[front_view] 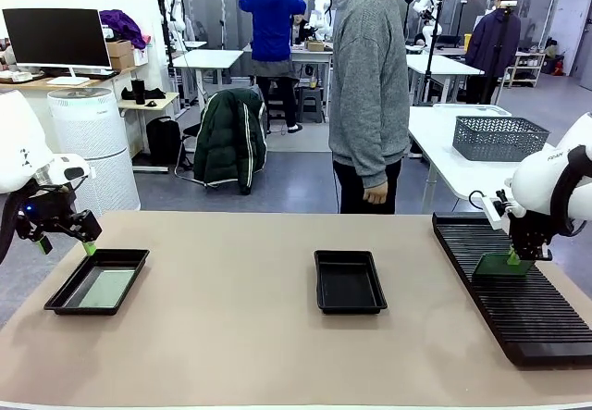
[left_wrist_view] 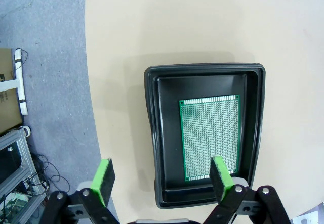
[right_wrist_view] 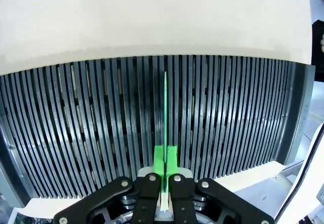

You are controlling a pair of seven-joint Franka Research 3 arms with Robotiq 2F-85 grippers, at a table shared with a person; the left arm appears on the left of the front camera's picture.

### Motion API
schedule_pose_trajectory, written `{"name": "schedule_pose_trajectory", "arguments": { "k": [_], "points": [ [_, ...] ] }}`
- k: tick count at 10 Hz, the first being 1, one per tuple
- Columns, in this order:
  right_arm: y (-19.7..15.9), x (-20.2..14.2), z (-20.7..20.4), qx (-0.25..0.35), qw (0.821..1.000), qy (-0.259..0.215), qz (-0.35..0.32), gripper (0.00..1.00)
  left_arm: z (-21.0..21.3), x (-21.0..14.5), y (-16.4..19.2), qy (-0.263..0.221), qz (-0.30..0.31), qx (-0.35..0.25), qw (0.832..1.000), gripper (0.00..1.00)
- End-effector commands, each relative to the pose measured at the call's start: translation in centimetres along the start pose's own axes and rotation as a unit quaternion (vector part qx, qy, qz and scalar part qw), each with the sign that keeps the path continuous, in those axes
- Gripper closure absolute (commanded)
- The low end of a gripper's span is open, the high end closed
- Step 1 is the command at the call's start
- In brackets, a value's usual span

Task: Inspect and transfer BCBs to ESD trays.
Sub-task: Pick up the Blank PCB from the PCB Rack and place it in the right ESD tray.

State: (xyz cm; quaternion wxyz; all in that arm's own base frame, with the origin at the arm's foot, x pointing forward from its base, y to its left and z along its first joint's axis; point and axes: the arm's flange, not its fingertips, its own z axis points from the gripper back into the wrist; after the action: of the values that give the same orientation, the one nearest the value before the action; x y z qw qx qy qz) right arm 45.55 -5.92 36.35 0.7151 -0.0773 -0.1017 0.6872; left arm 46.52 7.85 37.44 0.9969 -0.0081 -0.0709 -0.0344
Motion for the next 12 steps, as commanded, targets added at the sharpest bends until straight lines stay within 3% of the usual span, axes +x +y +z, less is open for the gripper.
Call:
{"name": "schedule_pose_trajectory", "arguments": {
  "k": [1,7,12],
  "points": [
    [0.0,0.0,0.0,0.0,1.0,0.0,0.003,1.0,0.0,0.0,0.1,-0.001,0.001,0.0,1.0,0.0],
    [0.0,0.0,0.0,0.0,1.0,0.0,0.001,0.98,0.0,0.0,0.1,-0.001,0.001,0.0,1.0,0.0],
    [-2.0,0.7,5.5,0.01,1.0,0.013,0.017,0.98,0.0,0.0,0.1,-0.001,0.001,0.0,1.0,0.0]
  ]
}}
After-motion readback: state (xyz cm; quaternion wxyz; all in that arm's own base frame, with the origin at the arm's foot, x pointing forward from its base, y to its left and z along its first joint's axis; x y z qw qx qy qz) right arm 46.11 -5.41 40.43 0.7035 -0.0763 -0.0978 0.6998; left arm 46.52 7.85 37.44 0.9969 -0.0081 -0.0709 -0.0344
